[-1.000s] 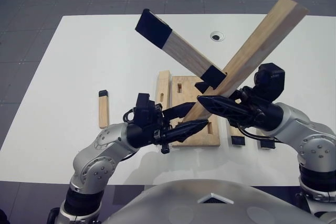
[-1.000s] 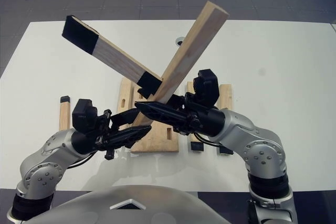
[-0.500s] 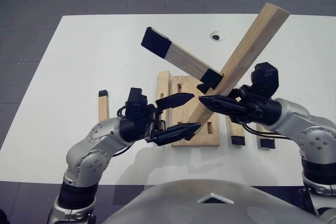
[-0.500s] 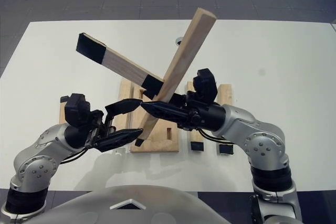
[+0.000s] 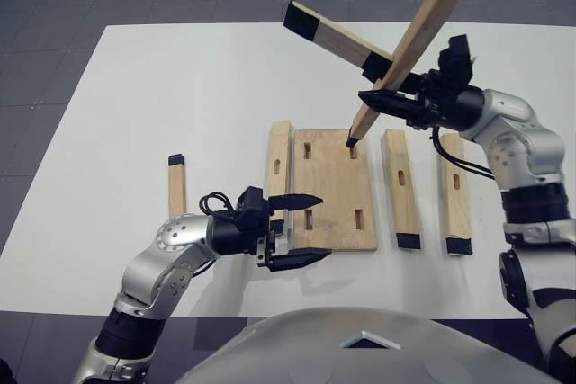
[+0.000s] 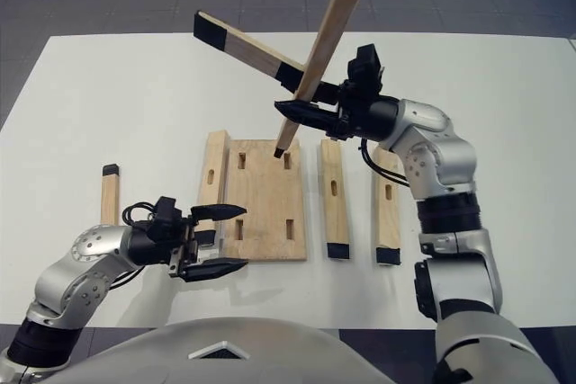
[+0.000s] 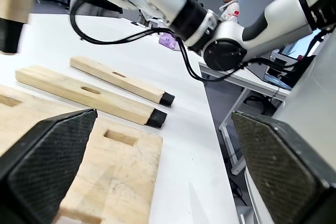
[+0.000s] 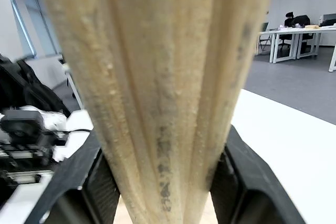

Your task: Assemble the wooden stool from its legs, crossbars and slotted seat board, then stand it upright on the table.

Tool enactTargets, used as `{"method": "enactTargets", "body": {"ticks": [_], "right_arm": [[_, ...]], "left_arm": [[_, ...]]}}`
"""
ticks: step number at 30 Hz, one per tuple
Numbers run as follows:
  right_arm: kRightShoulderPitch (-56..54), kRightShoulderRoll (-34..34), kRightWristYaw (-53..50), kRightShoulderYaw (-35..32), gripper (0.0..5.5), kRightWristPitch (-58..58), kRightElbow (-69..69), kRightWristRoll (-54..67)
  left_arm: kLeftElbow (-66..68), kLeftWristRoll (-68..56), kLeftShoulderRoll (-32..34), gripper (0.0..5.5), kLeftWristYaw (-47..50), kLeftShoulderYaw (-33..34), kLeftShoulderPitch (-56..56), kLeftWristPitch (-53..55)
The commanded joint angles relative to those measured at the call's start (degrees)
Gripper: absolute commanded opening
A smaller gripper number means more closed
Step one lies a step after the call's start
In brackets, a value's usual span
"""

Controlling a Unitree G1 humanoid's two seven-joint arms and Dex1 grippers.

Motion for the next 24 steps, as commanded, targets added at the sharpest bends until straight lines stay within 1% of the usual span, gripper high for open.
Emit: {"method": "enactTargets", "body": {"ticks": [1, 7, 9, 13, 17, 24], "right_arm": [[-6.7, 2.5, 7.1, -0.1, 2.03, -7.9, 13.4, -5.0], [-11.7, 3.1, 21.2, 0.2, 2.03, -12.0, 27.5, -9.6], [-12.4, 3.2, 23.7, 0.5, 2.03, -14.1, 30.1, -10.8], [-13.6, 4.3, 24.2, 1.1, 2.03, -19.4, 34.8, -13.1], [-15.5, 5.9, 23.7, -0.7, 2.03, -24.5, 40.6, -15.6], [-18.3, 8.0, 23.2, -3.4, 2.03, -27.9, 44.5, -18.0]], "left_arm": [[1.4, 2.1, 0.0, 4.74, -1.1, -1.4, -0.1, -1.3], [3.2, 3.6, 0.1, 4.74, -2.6, -2.8, -0.3, -2.2], [3.5, 3.9, 0.2, 4.74, -2.9, -2.9, -0.3, -2.4], [3.9, 4.2, 0.3, 4.74, -3.3, -3.1, -0.3, -2.7], [4.1, 4.6, 0.4, 4.74, -3.6, -3.3, -0.2, -3.0], [4.0, 5.2, 0.3, 4.74, -3.8, -3.5, 0.1, -3.2]]}}
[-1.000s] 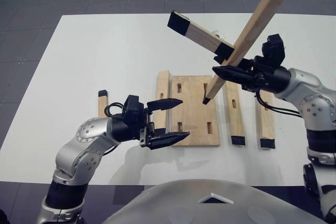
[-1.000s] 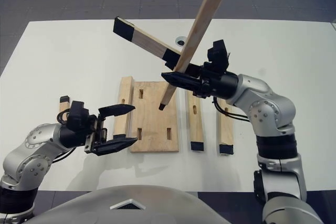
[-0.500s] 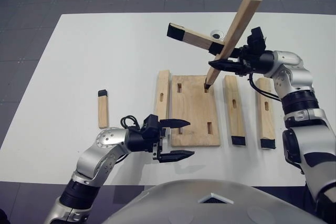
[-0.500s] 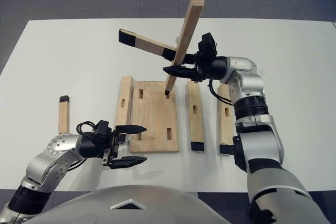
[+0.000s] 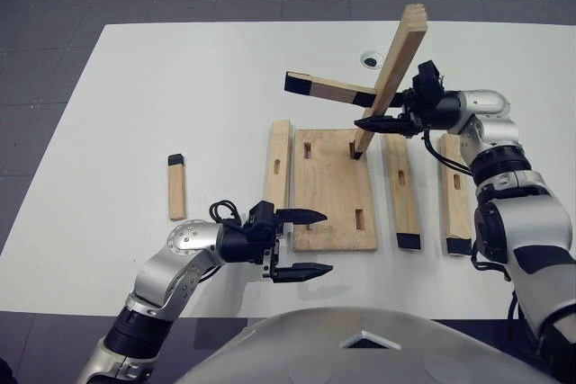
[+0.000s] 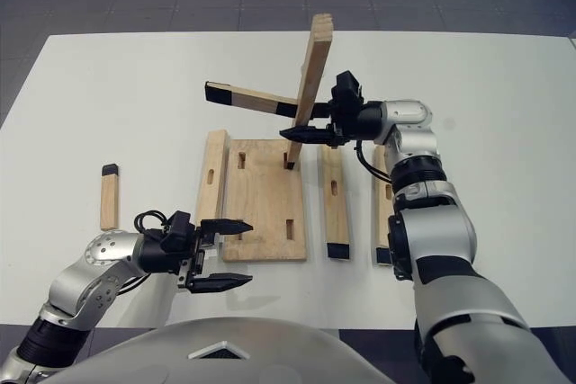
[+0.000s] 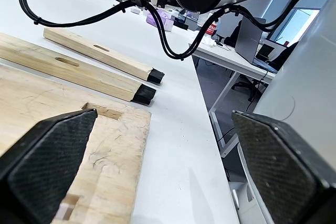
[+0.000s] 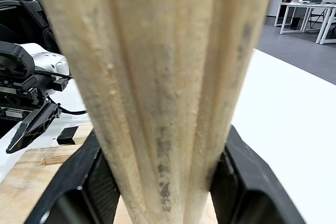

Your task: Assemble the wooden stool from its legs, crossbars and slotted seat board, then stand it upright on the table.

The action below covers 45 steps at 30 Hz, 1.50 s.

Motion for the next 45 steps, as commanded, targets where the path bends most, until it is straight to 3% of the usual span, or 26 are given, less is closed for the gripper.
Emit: {"method": "enactTargets", "body": {"ticks": [1, 16, 45], "right_arm": [[-3.1, 0.8, -0.6, -1.6, 2.03, -1.7, 1.7, -1.8], [4.3, 0.5, 0.5, -0.2, 2.03, -3.1, 3.8, -6.0], [0.2, -0.8, 0.5, 0.6, 2.03, -1.5, -0.9, -4.3]], "left_arm": [[0.3, 0.9, 0.4, 4.74, -0.4, -0.1, 0.0, -0.7], [-0.5, 0.9, 0.8, 4.74, -0.1, 0.1, 0.4, -0.6], [-0.2, 0.6, 1.4, 4.74, -0.3, 1.0, 1.3, -0.7]]}}
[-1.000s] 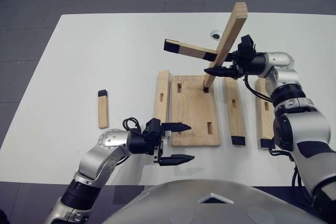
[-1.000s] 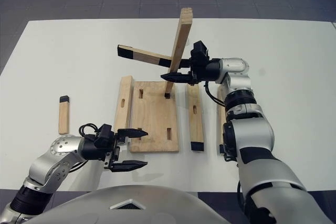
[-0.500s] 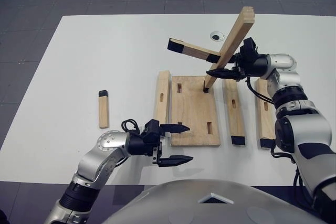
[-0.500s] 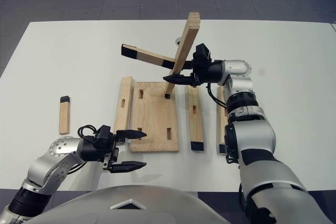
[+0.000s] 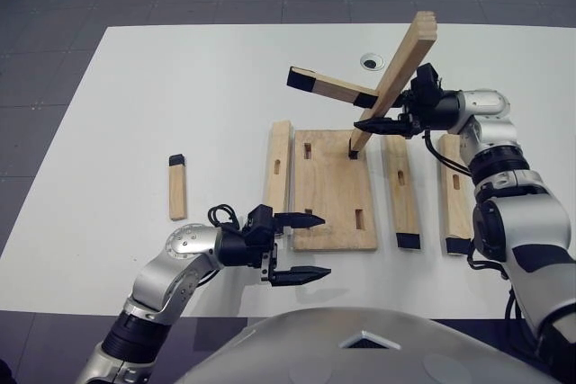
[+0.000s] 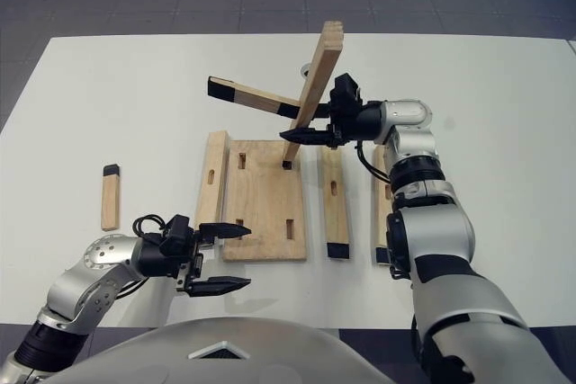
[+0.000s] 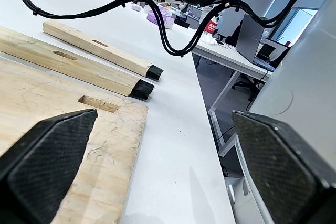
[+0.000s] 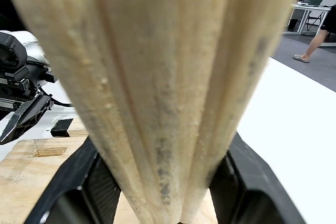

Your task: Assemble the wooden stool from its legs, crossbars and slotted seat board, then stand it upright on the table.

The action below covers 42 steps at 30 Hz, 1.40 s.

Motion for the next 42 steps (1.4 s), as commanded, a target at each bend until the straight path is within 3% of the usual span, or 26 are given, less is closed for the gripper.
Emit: {"method": "enactTargets", "body": {"ticks": [1, 15, 29, 42], "right_arm": [[0.1, -0.7, 0.3, 1.5, 2.03, 1.4, -2.2, -1.0], [1.7, -1.1, 0.2, 2.3, 2.03, 3.4, -7.0, 0.4], [1.3, -1.9, -0.1, 1.6, 2.03, -0.9, 1.0, -4.7], [15.5, 3.0, -0.8, 5.6, 2.03, -6.9, 4.5, -7.7]], "left_arm": [[-0.1, 0.5, 0.8, 4.74, -0.3, 0.9, 0.0, -0.6], [0.1, 0.8, 0.9, 4.74, -0.2, 0.8, 0.1, -0.8], [-0.5, 0.5, 1.5, 4.74, 0.0, 0.8, 0.6, -1.1], [-0.8, 0.8, 1.1, 4.74, 0.5, 0.2, 0.1, -1.0]]}}
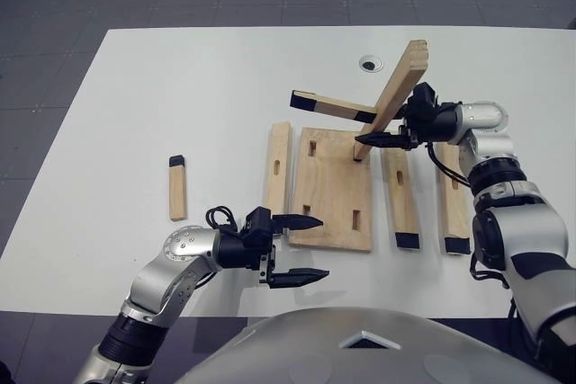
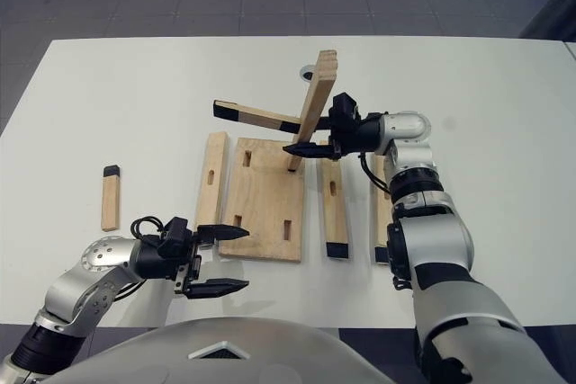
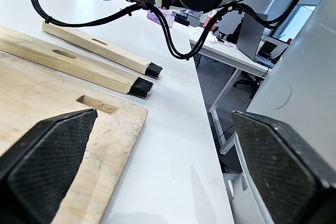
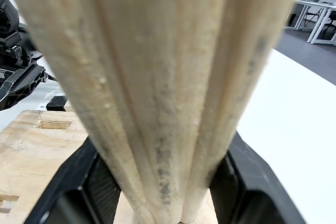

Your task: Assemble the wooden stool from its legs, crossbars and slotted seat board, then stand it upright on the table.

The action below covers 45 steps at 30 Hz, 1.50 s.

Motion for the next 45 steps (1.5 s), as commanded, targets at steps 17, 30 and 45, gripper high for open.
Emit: {"method": "enactTargets", "body": {"ticks": [17, 30, 45], "right_arm": [[15.7, -3.8, 1.5, 16.9, 2.03, 18.0, -11.9, 6.7], [13.5, -2.6, -16.3, 23.2, 2.03, 15.4, -0.1, -6.8], [22.3, -5.0, -9.3, 30.0, 2.03, 0.3, -2.8, -9.6]], "left_arm": [[0.6, 0.6, -0.4, 4.74, 1.4, 0.7, -1.5, 0.4], [0.4, 1.1, -0.5, 4.74, 1.9, 0.7, -1.5, 0.2], [-0.1, 1.0, -0.9, 4.74, 3.0, 1.0, -1.2, 0.4]]}}
